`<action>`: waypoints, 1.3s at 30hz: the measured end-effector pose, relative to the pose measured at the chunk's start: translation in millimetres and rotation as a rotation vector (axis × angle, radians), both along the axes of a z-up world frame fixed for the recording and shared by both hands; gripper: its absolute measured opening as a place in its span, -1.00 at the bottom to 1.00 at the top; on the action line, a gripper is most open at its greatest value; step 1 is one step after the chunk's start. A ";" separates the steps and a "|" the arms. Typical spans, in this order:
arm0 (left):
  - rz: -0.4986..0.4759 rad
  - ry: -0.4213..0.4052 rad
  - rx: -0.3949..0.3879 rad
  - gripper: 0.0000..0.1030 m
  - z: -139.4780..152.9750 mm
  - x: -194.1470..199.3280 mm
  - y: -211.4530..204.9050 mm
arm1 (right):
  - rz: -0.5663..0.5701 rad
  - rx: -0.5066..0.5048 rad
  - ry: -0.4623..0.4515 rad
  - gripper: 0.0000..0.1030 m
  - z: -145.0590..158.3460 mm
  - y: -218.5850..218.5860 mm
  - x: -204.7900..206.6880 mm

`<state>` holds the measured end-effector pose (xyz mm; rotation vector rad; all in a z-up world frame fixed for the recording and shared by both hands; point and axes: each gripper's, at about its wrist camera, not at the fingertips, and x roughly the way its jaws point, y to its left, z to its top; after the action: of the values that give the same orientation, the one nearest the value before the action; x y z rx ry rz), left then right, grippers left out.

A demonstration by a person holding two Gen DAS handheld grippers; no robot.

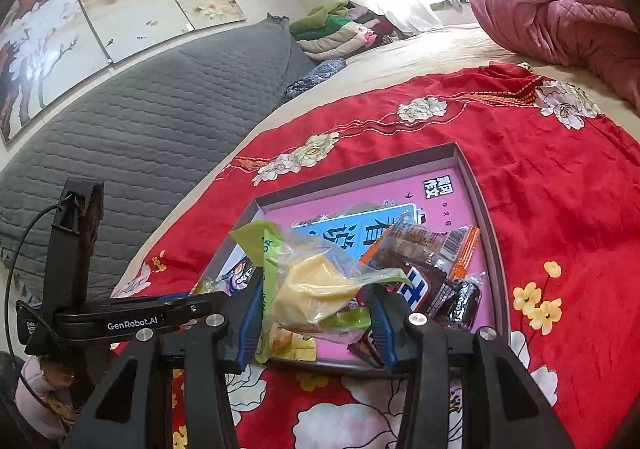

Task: Organize snacks
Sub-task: 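Carry the cake packet into the tray with the left tool while the right tool carries the candy bag in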

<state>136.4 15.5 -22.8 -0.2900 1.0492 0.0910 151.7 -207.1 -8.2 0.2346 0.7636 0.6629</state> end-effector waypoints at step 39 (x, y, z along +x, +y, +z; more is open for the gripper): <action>0.006 0.008 0.036 -0.32 -15.6 15.2 0.7 | 0.057 -0.203 -0.069 -0.08 -15.6 33.1 1.9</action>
<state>151.6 16.2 -38.4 -0.2604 1.0534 0.1168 153.5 -174.1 -23.8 0.0047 0.7672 0.6389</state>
